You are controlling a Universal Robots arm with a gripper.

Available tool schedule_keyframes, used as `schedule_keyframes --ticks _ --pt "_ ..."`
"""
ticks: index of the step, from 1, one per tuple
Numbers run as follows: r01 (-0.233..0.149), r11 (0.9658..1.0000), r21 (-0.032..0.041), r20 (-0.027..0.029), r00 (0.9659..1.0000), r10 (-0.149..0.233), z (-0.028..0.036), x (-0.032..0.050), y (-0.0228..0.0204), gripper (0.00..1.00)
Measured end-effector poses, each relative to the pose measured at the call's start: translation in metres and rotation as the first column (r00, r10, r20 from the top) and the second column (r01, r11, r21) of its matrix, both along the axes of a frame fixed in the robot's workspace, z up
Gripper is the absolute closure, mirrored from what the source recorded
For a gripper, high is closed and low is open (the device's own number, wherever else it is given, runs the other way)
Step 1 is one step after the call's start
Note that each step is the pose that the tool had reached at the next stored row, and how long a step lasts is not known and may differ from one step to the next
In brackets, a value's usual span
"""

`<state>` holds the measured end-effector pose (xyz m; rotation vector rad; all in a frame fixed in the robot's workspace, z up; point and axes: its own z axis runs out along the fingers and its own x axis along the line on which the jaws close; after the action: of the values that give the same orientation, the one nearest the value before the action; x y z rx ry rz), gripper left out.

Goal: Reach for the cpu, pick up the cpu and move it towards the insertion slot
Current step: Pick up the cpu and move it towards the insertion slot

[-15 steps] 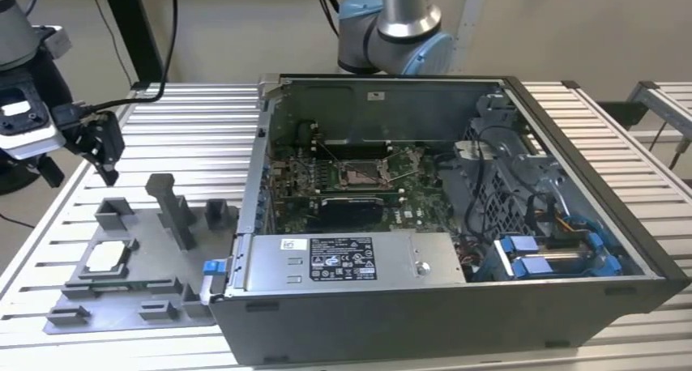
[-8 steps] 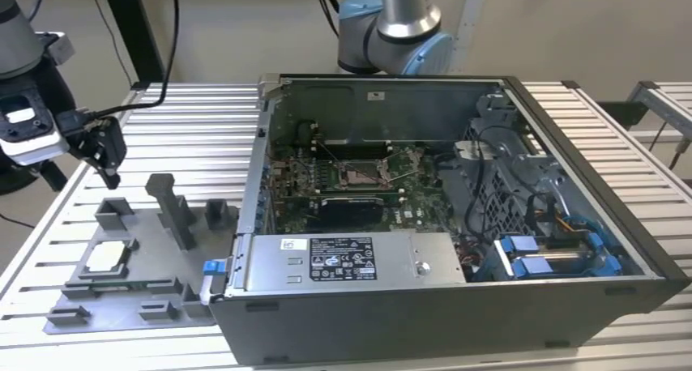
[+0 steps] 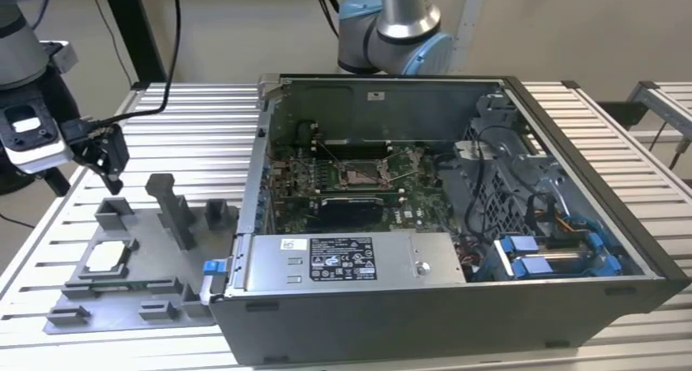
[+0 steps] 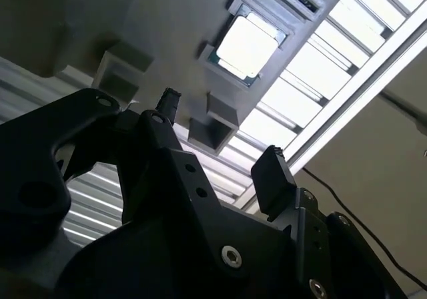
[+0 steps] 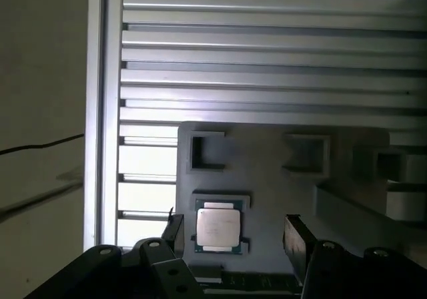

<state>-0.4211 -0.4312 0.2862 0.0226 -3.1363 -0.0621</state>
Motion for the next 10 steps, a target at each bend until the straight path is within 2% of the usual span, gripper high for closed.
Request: schedule_keyframes --ticks 5,10 --pt "0.0 1.0 0.0001 0.0 1.0 0.0 -0.0068 -0.002 -0.0026 0.0" --pt "0.0 1.0 0.0001 0.0 1.0 0.0 -0.0138 -0.0023 -0.0123 0.0"
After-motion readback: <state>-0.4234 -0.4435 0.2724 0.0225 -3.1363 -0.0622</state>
